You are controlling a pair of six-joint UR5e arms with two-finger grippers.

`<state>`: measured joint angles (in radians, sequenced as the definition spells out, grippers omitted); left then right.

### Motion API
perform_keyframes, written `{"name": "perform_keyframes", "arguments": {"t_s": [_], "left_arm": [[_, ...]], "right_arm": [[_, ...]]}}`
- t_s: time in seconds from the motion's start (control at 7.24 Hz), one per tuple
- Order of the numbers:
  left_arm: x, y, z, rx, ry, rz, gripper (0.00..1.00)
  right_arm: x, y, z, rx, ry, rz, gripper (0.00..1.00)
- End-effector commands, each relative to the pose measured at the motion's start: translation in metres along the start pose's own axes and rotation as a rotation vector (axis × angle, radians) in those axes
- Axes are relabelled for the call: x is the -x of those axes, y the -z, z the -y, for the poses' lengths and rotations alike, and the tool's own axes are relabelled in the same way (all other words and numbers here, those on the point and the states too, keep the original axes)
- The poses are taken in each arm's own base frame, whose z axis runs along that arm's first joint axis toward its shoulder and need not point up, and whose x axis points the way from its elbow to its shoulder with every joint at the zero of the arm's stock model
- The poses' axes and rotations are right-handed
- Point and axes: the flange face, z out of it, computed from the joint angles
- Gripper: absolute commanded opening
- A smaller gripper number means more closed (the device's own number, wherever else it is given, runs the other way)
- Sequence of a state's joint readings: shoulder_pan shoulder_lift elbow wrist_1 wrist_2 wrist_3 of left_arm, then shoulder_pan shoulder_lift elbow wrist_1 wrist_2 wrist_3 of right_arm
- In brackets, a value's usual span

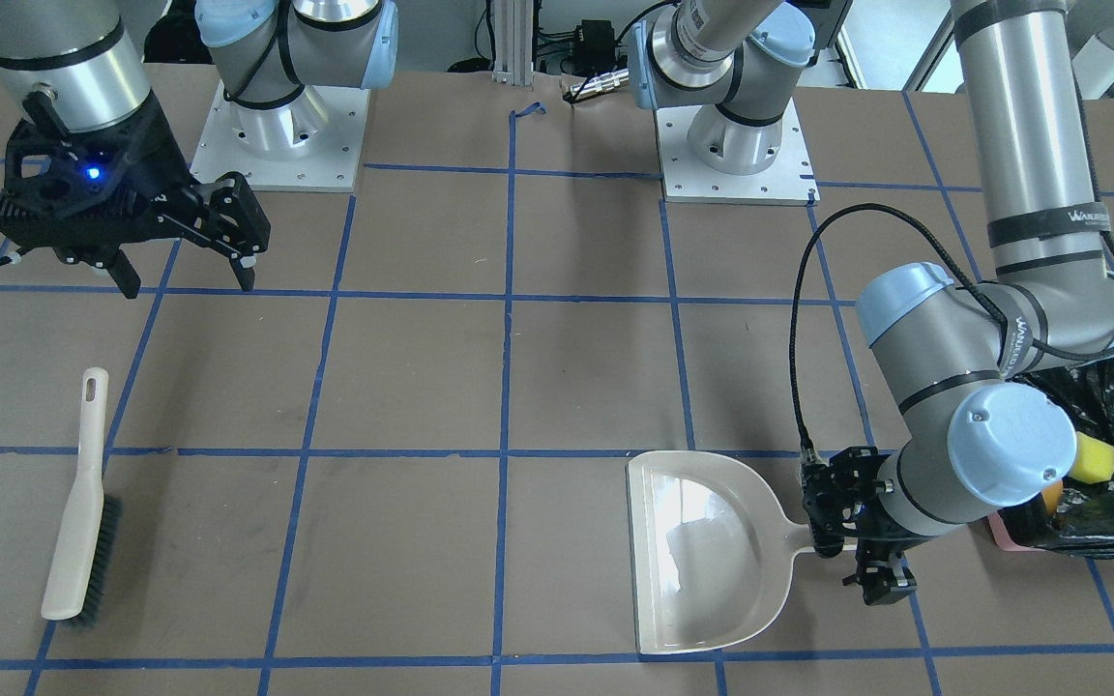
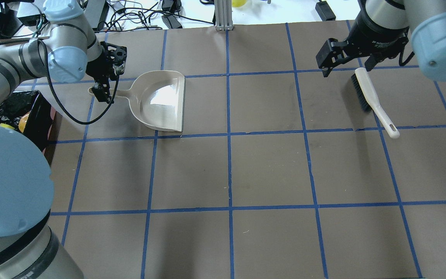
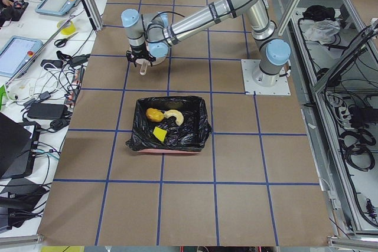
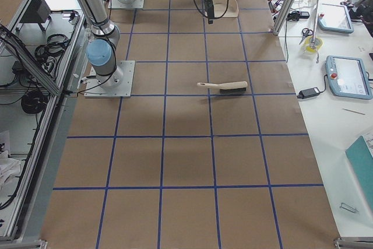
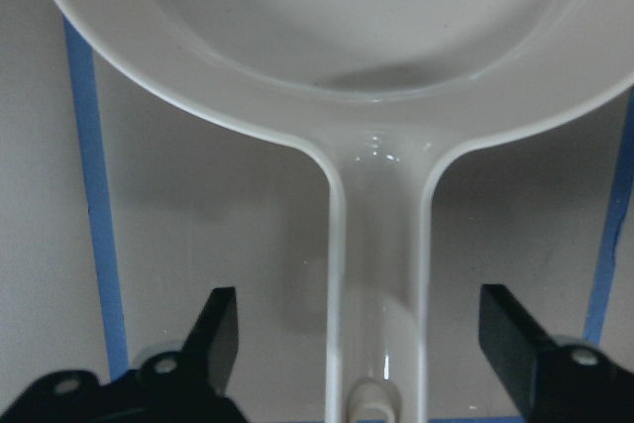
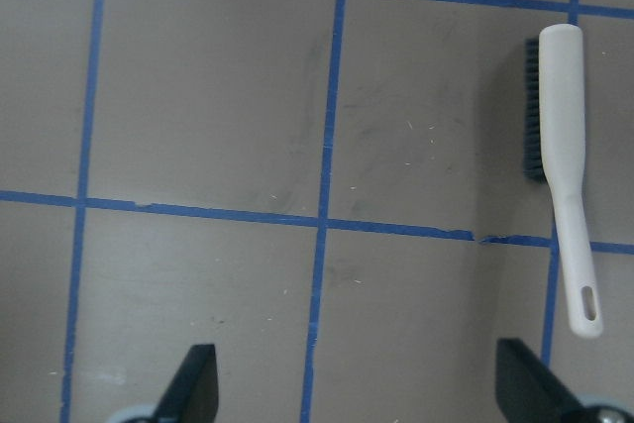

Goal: Sweep and dump trash into bin

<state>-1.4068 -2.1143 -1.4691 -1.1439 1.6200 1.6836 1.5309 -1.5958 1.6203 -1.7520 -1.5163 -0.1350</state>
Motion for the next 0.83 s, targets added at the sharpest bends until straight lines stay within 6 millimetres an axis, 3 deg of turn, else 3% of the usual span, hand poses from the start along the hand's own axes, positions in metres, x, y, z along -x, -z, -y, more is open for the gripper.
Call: {"name": "perform_keyframes", "arguments": {"t_s": [0.0, 0.28, 0.69], "left_arm": [[-0.024, 0.053, 0.001, 0.003, 0.133, -0.004, 1.00], [-0.070, 0.105, 0.005, 0.002, 0.297, -0.043, 1.00], [-0.164, 0.153, 0.009, -0.003, 0.438, -0.048, 1.00]], "right_arm": [[0.008, 0.007, -0.023, 0.093, -0.011, 0.060, 1.00], [0.008, 0.002, -0.023, 0.106, -0.013, 0.060, 1.00], [0.000, -0.006, -0.027, 0.139, -0.011, -0.013, 1.00]]}}
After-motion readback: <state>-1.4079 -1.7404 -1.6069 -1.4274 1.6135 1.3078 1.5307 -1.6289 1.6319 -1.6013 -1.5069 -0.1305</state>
